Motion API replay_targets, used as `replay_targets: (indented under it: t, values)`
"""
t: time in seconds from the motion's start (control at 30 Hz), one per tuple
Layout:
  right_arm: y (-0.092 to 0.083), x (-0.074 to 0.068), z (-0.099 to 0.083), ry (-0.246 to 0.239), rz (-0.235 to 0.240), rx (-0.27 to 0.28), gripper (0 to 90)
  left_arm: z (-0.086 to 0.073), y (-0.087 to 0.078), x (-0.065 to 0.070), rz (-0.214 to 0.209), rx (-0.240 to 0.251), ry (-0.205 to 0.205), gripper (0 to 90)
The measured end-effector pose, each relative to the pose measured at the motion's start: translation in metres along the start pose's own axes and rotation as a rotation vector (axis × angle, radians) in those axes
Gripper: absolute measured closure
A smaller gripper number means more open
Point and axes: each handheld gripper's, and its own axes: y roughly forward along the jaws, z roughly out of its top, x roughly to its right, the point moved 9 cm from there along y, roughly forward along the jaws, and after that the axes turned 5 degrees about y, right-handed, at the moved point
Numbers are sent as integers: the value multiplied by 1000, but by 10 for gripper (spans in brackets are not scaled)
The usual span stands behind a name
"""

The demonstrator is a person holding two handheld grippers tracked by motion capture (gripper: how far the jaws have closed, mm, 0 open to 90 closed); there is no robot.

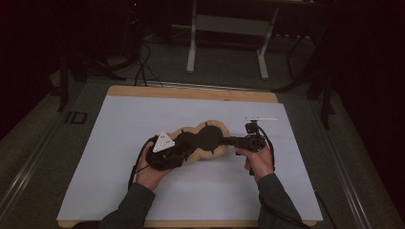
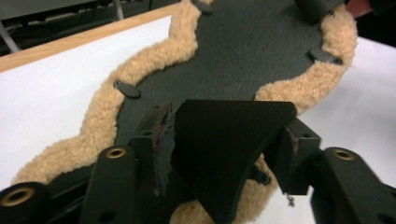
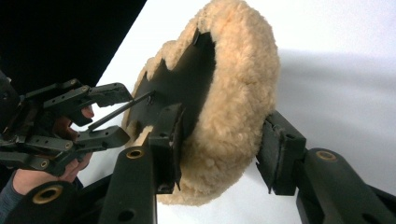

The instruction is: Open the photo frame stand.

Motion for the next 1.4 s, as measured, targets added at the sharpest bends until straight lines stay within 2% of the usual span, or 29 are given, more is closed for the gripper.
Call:
replay_targets:
  t: [0.2,0.3,0.4,0.6,0.77,0.83,0.9,1.03,1.23,1.3,1.33,1.4]
  values:
    - [-1,-1,0,-11,3,-3,565,-4,-8,2,-21,-19,-3,417]
    - [-2,0,-1,-17,2,-4,577,-10,-11,2,-57,-52,-11,417]
    - [-2,1,-2,-28,-12,-8,577,-16,-15,0,-82,-49,-31,417]
    - [-2,2,-4,-49,-24,-15,577,-27,-27,-4,-100,-47,-57,415]
    - [-2,1,-5,-68,-30,-15,577,-43,-35,-8,-109,-78,-64,417]
    - [-3,1,-5,-73,-34,-18,577,-46,-38,-13,-95,-86,-70,417]
    - [-3,1,-6,-82,-37,-18,576,-47,-40,-17,-87,-72,-84,417]
    - [-4,1,-8,-104,-52,-27,576,-52,-44,-27,-48,-79,-106,416]
    - [-4,2,-10,-135,-67,-38,576,-55,-52,-45,-11,-59,-165,418]
    - [-4,2,-10,-145,-72,-44,576,-57,-54,-51,14,-57,-172,426]
    - [-4,2,-10,-154,-74,-45,576,-58,-55,-56,42,-53,-173,447]
    - [-5,1,-11,-183,-82,-49,576,-59,-57,-62,52,-37,-198,463]
